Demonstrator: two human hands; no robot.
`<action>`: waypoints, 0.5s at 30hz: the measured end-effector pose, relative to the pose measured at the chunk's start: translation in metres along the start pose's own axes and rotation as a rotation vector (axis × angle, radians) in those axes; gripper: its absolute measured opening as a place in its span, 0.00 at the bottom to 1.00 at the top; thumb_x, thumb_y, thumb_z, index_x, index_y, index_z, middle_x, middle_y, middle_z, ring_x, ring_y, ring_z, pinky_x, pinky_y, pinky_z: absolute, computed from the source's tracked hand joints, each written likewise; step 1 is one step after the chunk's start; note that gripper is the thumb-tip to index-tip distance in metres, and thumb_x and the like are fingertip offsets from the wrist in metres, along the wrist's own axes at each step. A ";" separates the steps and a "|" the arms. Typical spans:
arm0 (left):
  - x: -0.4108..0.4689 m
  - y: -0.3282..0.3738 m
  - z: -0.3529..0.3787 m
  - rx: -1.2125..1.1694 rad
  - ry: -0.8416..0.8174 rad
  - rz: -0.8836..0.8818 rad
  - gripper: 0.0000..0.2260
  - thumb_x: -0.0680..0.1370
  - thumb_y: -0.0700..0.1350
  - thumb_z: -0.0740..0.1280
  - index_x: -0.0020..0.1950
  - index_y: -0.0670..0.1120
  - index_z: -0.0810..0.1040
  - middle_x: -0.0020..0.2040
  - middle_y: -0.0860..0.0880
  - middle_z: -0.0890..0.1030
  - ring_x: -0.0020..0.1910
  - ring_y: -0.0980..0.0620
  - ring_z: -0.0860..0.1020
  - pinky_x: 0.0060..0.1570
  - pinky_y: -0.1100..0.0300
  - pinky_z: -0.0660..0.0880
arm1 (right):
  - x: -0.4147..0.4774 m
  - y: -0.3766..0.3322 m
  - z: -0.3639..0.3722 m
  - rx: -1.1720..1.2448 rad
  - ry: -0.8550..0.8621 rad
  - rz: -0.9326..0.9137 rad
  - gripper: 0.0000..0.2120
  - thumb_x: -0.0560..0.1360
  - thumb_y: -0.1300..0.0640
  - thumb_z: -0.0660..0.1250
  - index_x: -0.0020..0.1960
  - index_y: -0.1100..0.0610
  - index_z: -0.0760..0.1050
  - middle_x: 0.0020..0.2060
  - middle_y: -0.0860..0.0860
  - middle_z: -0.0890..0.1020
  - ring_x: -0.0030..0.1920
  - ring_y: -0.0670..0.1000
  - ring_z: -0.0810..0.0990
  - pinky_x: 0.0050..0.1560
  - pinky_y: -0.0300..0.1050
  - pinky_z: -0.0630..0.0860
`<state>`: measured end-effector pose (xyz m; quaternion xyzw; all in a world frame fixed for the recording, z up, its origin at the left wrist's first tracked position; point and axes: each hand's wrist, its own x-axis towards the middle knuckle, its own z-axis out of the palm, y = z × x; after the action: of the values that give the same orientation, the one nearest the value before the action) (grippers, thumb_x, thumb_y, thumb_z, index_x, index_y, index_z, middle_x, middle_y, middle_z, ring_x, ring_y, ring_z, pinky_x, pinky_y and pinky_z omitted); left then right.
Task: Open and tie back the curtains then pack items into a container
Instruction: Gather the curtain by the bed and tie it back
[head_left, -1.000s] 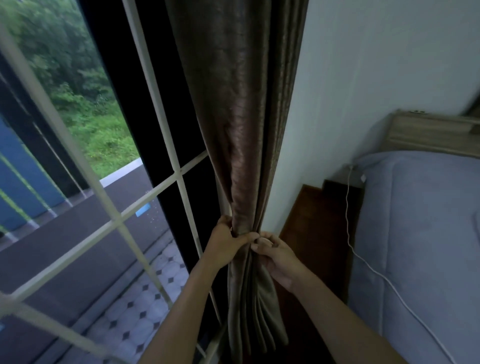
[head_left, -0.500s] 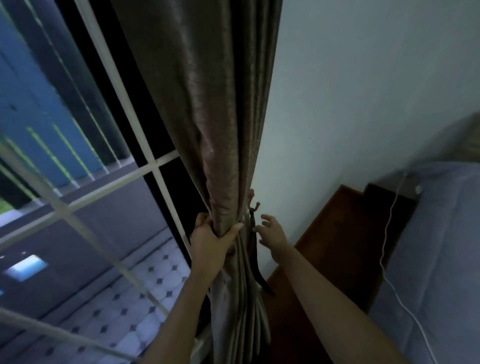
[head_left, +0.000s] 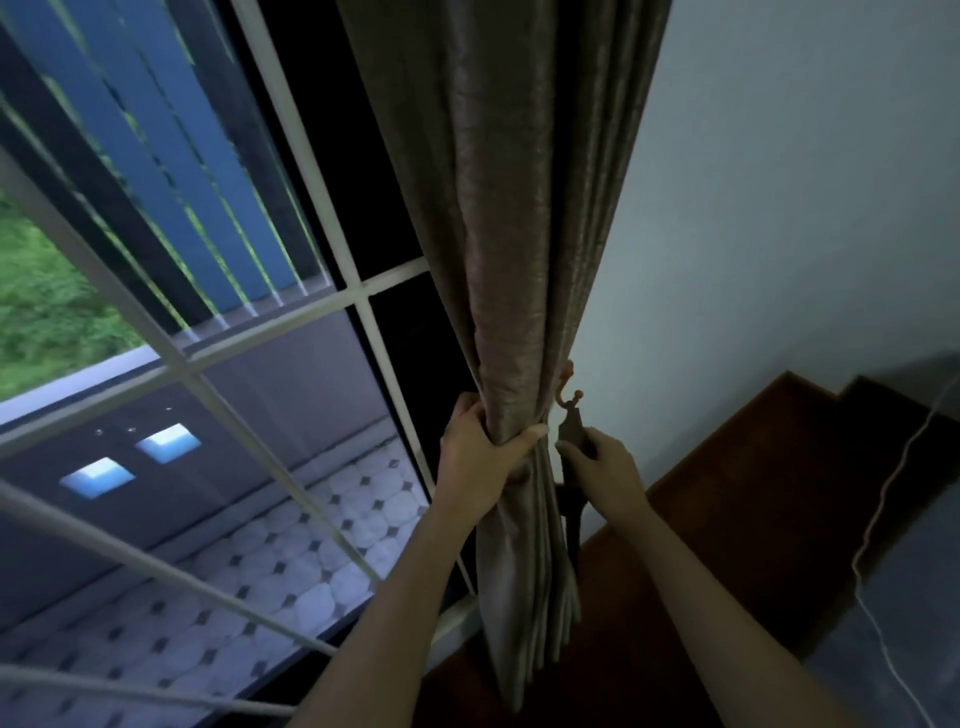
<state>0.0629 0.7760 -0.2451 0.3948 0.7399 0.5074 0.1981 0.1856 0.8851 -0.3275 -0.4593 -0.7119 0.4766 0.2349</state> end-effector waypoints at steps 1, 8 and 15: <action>-0.001 0.000 0.001 0.003 -0.022 -0.001 0.23 0.68 0.54 0.77 0.58 0.53 0.72 0.53 0.57 0.76 0.48 0.62 0.76 0.50 0.69 0.73 | -0.012 -0.004 -0.007 0.001 0.016 -0.023 0.08 0.78 0.53 0.64 0.46 0.57 0.78 0.35 0.49 0.80 0.34 0.46 0.78 0.36 0.39 0.71; 0.002 0.004 0.005 0.025 -0.111 0.006 0.33 0.66 0.55 0.77 0.67 0.47 0.71 0.58 0.53 0.78 0.54 0.56 0.78 0.54 0.63 0.76 | -0.075 -0.030 -0.021 0.153 0.030 -0.077 0.09 0.78 0.53 0.64 0.53 0.50 0.82 0.42 0.44 0.85 0.43 0.41 0.82 0.47 0.41 0.77; 0.005 0.009 0.007 -0.011 -0.175 0.009 0.26 0.67 0.48 0.78 0.62 0.47 0.74 0.51 0.57 0.80 0.45 0.71 0.77 0.47 0.75 0.74 | -0.095 -0.039 -0.011 0.319 0.012 -0.070 0.17 0.81 0.60 0.58 0.53 0.44 0.82 0.48 0.44 0.84 0.50 0.44 0.81 0.54 0.41 0.78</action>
<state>0.0676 0.7858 -0.2395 0.4401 0.7151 0.4758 0.2617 0.2218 0.8020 -0.2775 -0.3938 -0.6414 0.5724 0.3254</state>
